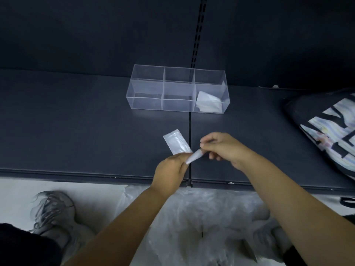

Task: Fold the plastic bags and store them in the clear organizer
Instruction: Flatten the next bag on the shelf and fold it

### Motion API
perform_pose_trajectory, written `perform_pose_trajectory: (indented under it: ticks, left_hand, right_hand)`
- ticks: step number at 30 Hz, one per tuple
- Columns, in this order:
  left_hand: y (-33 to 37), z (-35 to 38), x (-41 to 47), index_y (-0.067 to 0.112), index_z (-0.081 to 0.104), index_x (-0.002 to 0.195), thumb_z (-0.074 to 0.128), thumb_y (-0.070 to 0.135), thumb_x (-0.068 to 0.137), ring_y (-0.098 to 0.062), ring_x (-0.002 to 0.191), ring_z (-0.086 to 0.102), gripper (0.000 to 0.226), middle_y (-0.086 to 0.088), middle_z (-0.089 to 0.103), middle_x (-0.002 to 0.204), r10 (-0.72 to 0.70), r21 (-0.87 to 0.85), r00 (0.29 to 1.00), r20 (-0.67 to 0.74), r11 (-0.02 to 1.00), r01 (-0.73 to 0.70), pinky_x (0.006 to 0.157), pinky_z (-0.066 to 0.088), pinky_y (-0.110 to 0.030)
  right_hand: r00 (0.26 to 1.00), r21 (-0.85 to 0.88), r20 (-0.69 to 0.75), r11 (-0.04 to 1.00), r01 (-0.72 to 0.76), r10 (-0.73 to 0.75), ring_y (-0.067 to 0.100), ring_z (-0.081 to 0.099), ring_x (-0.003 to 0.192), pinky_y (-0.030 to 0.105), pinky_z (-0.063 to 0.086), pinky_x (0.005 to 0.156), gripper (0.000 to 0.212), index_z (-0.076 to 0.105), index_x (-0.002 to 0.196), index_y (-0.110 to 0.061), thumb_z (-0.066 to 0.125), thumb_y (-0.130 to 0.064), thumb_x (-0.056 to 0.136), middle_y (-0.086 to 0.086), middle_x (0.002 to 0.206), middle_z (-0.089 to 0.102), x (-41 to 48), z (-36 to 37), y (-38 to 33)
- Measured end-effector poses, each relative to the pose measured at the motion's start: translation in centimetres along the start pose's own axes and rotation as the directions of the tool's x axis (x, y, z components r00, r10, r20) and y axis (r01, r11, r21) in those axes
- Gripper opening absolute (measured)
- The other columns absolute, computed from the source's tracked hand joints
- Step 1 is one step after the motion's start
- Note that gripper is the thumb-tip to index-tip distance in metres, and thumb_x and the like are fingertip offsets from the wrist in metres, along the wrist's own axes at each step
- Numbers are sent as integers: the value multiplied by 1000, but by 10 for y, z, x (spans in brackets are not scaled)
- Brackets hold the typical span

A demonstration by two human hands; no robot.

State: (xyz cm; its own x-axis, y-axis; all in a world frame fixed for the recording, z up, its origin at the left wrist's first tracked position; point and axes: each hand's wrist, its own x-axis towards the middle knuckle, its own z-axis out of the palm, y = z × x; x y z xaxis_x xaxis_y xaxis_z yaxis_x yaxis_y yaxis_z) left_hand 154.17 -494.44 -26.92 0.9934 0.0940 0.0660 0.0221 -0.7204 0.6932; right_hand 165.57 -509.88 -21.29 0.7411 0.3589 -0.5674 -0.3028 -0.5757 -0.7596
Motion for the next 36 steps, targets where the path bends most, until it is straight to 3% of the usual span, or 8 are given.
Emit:
perform_pose_trajectory:
  ticks: [2, 5, 8, 17, 19, 22, 26, 36]
  left_hand:
    - [-4, -7, 7, 20, 69, 111, 49, 27, 99, -17, 57, 50, 24, -1, 56, 64, -80, -58, 996, 49, 995, 83, 56, 36, -26]
    - [-11, -17, 22, 13, 71, 104, 49, 25, 99, -14, 70, 55, 25, -1, 63, 76, -217, -291, 968, 124, 925, 245, 68, 45, -31]
    - [-15, -22, 36, 11, 69, 111, 48, 25, 100, -21, 94, 64, 28, -9, 69, 103, -335, -472, 924, 183, 794, 382, 87, 51, -36]
    - [-25, -24, 57, 2, 62, 110, 45, 16, 101, -25, 73, 67, 24, -16, 68, 95, -626, -664, 761, 168, 499, 557, 64, 60, -34]
    - [-27, -23, 52, 6, 60, 114, 48, 14, 99, -26, 73, 68, 21, -14, 70, 97, -637, -502, 763, -107, 697, 512, 67, 58, -38]
    - [-26, -19, 43, 9, 61, 116, 54, 13, 94, -29, 92, 62, 23, -10, 64, 107, -263, 4, 876, -403, 957, 289, 79, 47, -37]
    - [-33, -1, 36, 13, 25, 150, 33, 39, 102, -25, 146, 16, 55, -5, 24, 157, -64, 456, 997, 35, 889, 42, 118, 6, -43]
    - [-56, -2, 31, 22, -20, 147, 5, 47, 98, -11, 142, -24, 60, 5, -17, 160, -131, 498, 971, 198, 867, 16, 112, -22, -41]
  right_hand:
    - [989, -103, -9, 984, 143, -144, -2, 54, 57, 15, 44, 61, 36, 60, 114, -25, 73, -16, 82, -11, 105, 67, 3, -5, 0]
    - [966, -39, 152, 975, 219, -211, -1, 46, 54, 13, 46, 65, 49, 59, 119, -26, 73, -2, 80, -14, 116, 64, 10, 3, 2]
    - [970, -1, 130, 978, 207, -205, -1, 52, 55, 13, 46, 60, 35, 65, 107, -20, 70, 3, 80, -2, 101, 71, 22, 20, 5]
    - [977, -61, -170, 991, 123, -132, 3, 59, 62, 11, 42, 54, 8, 70, 75, -18, 76, -13, 78, -3, 71, 68, 53, 46, 7]
    - [976, -92, -183, 990, 105, -120, 4, 59, 64, 16, 44, 59, 9, 71, 73, -19, 76, -14, 78, -7, 70, 66, 57, 48, 4]
    - [973, -171, -201, 982, 77, -112, 10, 59, 69, 24, 47, 67, 2, 75, 77, -13, 74, -14, 79, -6, 74, 66, 59, 51, -1]
    - [969, -193, -238, 981, 22, -68, 15, 64, 84, 28, 53, 77, 6, 75, 85, -11, 71, -14, 81, 2, 89, 71, 57, 55, -7]
    - [806, -590, -443, 804, 66, -392, 22, 43, 110, 32, 28, 91, 38, 54, 110, -22, 65, -46, 82, 2, 114, 49, 39, 86, 30]
